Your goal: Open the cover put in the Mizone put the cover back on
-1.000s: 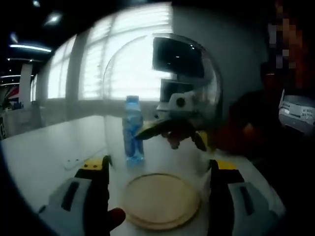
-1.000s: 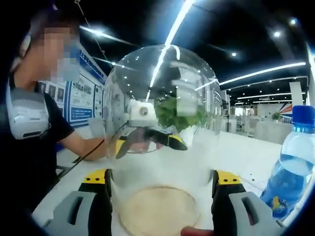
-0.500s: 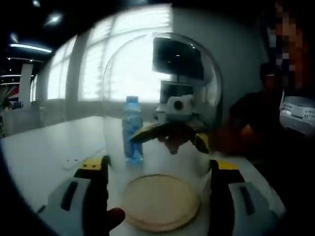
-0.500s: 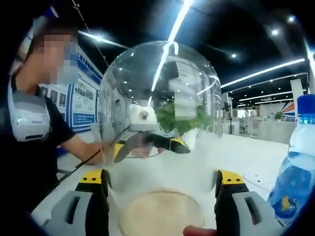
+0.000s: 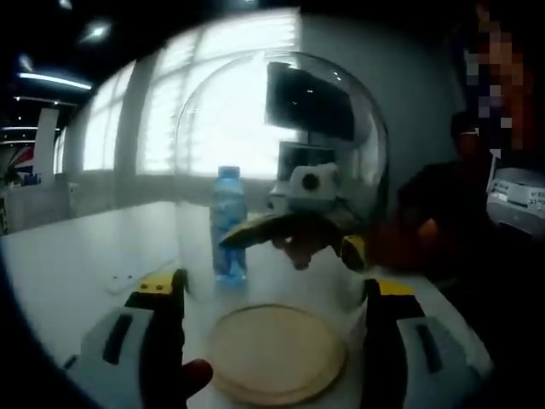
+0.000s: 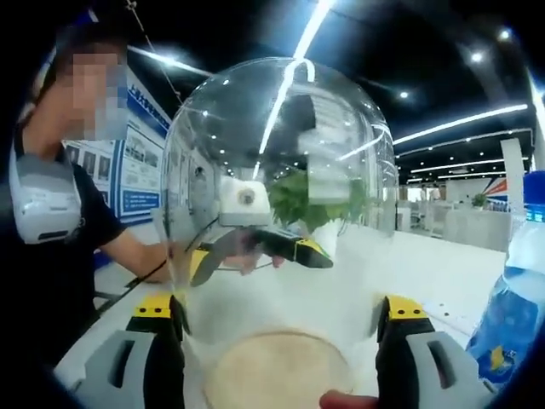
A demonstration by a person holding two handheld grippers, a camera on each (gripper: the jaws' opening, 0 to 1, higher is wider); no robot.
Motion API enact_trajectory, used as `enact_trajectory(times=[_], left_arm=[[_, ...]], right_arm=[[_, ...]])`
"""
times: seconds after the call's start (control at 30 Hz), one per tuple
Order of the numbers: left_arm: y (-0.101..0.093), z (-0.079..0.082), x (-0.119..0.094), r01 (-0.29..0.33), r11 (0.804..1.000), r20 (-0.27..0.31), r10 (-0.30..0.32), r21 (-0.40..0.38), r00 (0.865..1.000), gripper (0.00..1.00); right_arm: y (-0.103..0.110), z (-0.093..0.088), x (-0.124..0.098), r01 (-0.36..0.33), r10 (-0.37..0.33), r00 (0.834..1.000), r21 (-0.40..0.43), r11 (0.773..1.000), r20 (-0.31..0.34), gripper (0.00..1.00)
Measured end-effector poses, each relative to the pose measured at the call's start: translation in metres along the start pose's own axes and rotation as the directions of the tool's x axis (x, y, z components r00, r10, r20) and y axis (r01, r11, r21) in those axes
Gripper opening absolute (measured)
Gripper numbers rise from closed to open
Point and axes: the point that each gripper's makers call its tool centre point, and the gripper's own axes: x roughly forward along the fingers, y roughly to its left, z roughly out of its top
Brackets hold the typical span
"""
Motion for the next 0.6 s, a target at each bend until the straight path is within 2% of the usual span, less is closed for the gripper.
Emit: enact_trajectory(times=[0.6], left_arm=[[0.0021,0.0001,0.0020,-0.005,1.000,0.007,0.005,0.000,1.000,0.78]], right_arm=[[0.0007,0.0001,0.0017,0.006,-0.006,1.000,-0.008,1.000,0.001,0.89]])
